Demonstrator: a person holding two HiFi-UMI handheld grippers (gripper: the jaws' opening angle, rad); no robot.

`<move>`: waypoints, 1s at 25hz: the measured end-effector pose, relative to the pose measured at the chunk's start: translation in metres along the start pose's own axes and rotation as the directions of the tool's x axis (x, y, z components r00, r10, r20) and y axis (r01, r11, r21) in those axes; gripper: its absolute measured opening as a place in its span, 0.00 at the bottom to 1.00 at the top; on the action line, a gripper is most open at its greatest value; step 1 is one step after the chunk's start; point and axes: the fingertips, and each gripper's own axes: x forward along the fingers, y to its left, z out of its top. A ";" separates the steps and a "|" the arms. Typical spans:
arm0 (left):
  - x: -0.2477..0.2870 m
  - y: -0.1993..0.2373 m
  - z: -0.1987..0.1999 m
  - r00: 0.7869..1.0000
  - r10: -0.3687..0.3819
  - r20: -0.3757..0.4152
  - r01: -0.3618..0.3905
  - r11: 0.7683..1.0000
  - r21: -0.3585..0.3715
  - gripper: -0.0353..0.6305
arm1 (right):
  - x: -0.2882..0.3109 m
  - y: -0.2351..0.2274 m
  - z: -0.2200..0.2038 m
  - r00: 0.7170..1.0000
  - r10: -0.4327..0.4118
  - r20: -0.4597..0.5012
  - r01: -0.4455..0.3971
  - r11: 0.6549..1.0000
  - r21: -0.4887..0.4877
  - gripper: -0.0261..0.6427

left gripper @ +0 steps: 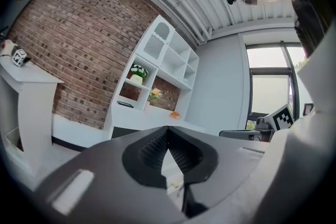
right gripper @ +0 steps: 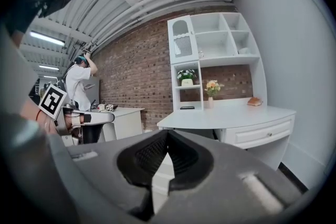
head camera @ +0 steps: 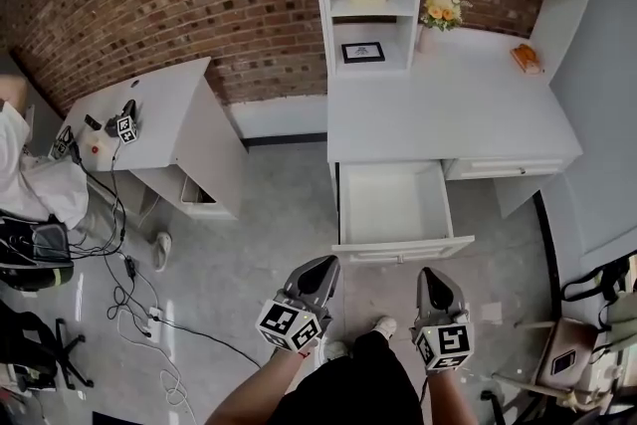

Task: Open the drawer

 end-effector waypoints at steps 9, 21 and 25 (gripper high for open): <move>-0.011 -0.018 0.022 1.000 -0.015 -0.006 0.015 1.000 0.003 0.06 | -0.023 -0.002 0.046 0.999 0.020 0.048 -0.020 1.000 -0.014 0.04; -0.032 -0.034 0.041 1.000 -0.026 0.002 0.026 0.999 0.029 0.06 | -0.037 0.013 0.070 0.994 0.070 0.082 -0.068 0.997 -0.024 0.04; -0.039 -0.028 0.059 0.999 -0.019 0.036 0.019 1.000 0.003 0.06 | -0.038 0.018 0.081 0.993 0.079 0.092 -0.077 0.997 -0.024 0.04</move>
